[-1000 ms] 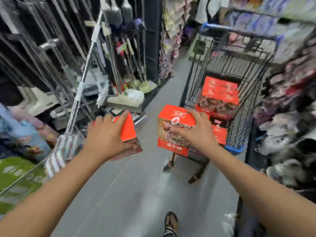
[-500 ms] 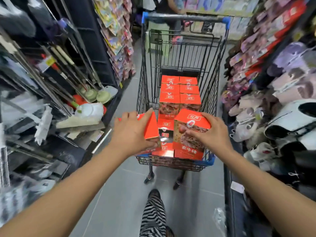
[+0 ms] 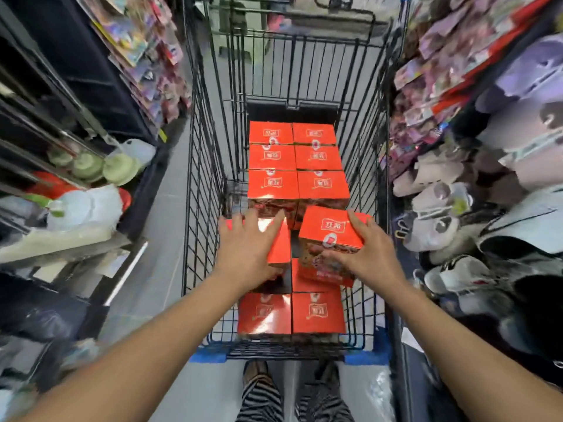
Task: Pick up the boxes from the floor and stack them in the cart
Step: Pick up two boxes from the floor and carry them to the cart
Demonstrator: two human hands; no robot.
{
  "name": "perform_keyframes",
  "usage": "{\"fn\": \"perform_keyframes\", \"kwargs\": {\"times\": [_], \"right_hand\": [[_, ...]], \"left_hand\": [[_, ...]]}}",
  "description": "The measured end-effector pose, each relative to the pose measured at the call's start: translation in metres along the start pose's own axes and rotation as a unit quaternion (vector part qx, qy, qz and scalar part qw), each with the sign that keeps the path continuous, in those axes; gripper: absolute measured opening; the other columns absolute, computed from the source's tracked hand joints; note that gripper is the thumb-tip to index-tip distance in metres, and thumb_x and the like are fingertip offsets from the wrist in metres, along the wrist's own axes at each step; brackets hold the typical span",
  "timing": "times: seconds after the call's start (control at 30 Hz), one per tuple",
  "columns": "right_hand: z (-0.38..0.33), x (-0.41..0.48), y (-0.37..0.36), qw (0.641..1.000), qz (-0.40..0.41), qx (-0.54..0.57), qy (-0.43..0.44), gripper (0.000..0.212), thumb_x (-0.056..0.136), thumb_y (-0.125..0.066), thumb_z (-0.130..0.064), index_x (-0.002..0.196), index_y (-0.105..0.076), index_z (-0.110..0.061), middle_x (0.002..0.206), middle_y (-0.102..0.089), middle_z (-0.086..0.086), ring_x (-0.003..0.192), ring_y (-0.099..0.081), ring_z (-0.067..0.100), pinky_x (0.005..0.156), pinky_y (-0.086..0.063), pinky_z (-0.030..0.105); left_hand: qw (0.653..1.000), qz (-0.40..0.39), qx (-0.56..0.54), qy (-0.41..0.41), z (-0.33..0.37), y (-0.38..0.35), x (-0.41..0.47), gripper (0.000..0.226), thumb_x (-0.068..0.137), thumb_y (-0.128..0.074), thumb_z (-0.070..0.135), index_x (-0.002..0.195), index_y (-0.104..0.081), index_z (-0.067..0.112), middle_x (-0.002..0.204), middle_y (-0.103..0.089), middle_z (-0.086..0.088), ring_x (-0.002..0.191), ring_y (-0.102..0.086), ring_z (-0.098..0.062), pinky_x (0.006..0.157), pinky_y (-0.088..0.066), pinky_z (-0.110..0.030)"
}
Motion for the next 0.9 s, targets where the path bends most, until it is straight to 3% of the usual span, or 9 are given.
{"fn": "perform_keyframes", "kwargs": {"times": [0.07, 0.23, 0.33, 0.4, 0.53, 0.63, 0.7, 0.77, 0.9], "right_hand": [[0.010, 0.015, -0.011, 1.000, -0.014, 0.003, 0.004, 0.105, 0.066, -0.083, -0.046, 0.151, -0.027, -0.022, 0.144, -0.038, 0.000, 0.133, -0.036, 0.015, 0.115, -0.030, 0.033], [0.026, 0.040, -0.031, 0.999, -0.009, 0.023, 0.049, 0.106, 0.064, -0.081, -0.048, 0.152, -0.027, -0.022, 0.149, -0.035, 0.004, 0.134, -0.036, 0.013, 0.111, -0.025, 0.015], [0.035, 0.051, -0.040, 0.998, -0.014, 0.048, 0.047, 0.107, 0.067, -0.079, -0.050, 0.151, -0.014, -0.036, 0.161, -0.013, 0.004, 0.146, -0.015, 0.012, 0.119, -0.024, 0.037], [0.038, 0.054, -0.047, 0.997, -0.039, 0.062, 0.019, 0.108, 0.069, -0.080, -0.048, 0.146, -0.005, -0.048, 0.161, 0.004, -0.011, 0.145, -0.003, 0.003, 0.120, -0.018, 0.038], [0.048, 0.059, -0.051, 0.967, -0.048, 0.247, -0.041, 0.108, 0.062, -0.072, -0.071, 0.146, -0.007, -0.055, 0.160, -0.010, -0.017, 0.145, -0.021, 0.009, 0.118, -0.024, 0.042], [0.067, 0.075, -0.053, 0.902, -0.030, 0.414, -0.116, 0.101, 0.068, -0.072, -0.060, 0.152, -0.019, -0.039, 0.149, -0.040, -0.008, 0.131, -0.049, 0.016, 0.106, -0.043, 0.042], [0.065, 0.090, -0.055, 0.876, -0.052, 0.465, -0.120, 0.093, 0.070, -0.076, -0.051, 0.149, -0.031, -0.031, 0.138, -0.055, 0.000, 0.115, -0.063, 0.022, 0.095, -0.051, 0.041], [0.058, 0.100, -0.057, 0.882, -0.075, 0.454, -0.104, 0.071, 0.081, -0.074, -0.036, 0.143, -0.040, -0.033, 0.129, -0.063, 0.003, 0.106, -0.067, 0.024, 0.088, -0.055, 0.040], [0.064, 0.106, -0.060, 0.878, -0.065, 0.458, -0.120, 0.062, 0.088, -0.065, -0.020, 0.143, -0.040, -0.033, 0.123, -0.065, 0.002, 0.100, -0.069, 0.023, 0.076, -0.059, 0.033]], "left_hand": [[1.000, 0.003, -0.001, 0.008, -0.002, -0.012, 0.018, 0.111, 0.067, -0.063, 0.075, 0.150, -0.002, 0.035, 0.141, -0.030, -0.018, 0.127, -0.034, -0.037, 0.106, -0.025, -0.060], [0.999, 0.018, -0.024, 0.029, -0.002, -0.028, 0.050, 0.109, 0.063, -0.063, 0.077, 0.149, -0.012, 0.034, 0.146, -0.021, -0.019, 0.128, -0.032, -0.038, 0.106, -0.028, -0.058], [0.999, 0.029, -0.043, 0.010, 0.000, -0.039, 0.063, 0.106, 0.065, -0.065, 0.074, 0.150, -0.015, 0.035, 0.154, -0.003, -0.020, 0.135, -0.023, -0.040, 0.110, -0.022, -0.059], [0.998, 0.043, -0.045, -0.007, 0.001, -0.045, 0.063, 0.104, 0.067, -0.061, 0.077, 0.150, -0.015, 0.036, 0.157, 0.009, -0.021, 0.139, -0.016, -0.040, 0.115, -0.013, -0.059], [0.986, 0.127, -0.096, 0.037, -0.008, -0.036, 0.055, 0.091, 0.071, -0.036, 0.088, 0.148, -0.023, 0.043, 0.159, 0.004, -0.017, 0.145, -0.004, -0.035, 0.115, -0.006, -0.057], [0.933, 0.148, -0.294, 0.146, -0.034, -0.038, 0.053, 0.086, 0.078, -0.035, 0.082, 0.151, -0.015, 0.041, 0.161, 0.000, -0.006, 0.147, -0.004, -0.025, 0.117, -0.008, -0.044], [0.838, 0.132, -0.485, 0.213, -0.048, -0.051, 0.058, 0.088, 0.081, -0.047, 0.073, 0.152, -0.014, 0.035, 0.161, -0.010, 0.004, 0.143, -0.011, -0.007, 0.115, -0.012, -0.032], [0.745, 0.109, -0.609, 0.249, -0.054, -0.069, 0.067, 0.080, 0.086, -0.056, 0.057, 0.152, -0.019, 0.031, 0.156, -0.025, 0.009, 0.133, -0.025, 0.002, 0.111, -0.020, -0.026], [0.743, 0.083, -0.619, 0.242, -0.060, -0.091, 0.076, 0.058, 0.083, -0.059, 0.053, 0.136, -0.045, 0.035, 0.120, -0.065, 0.010, 0.109, -0.063, -0.013, 0.098, -0.048, -0.045]]}}
Point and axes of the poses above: each hand's wrist, its own x-axis towards the middle knuckle, its own y-axis out of the back of the hand, z = x × y, the point moved 9 cm from there along x, towards the middle knuckle
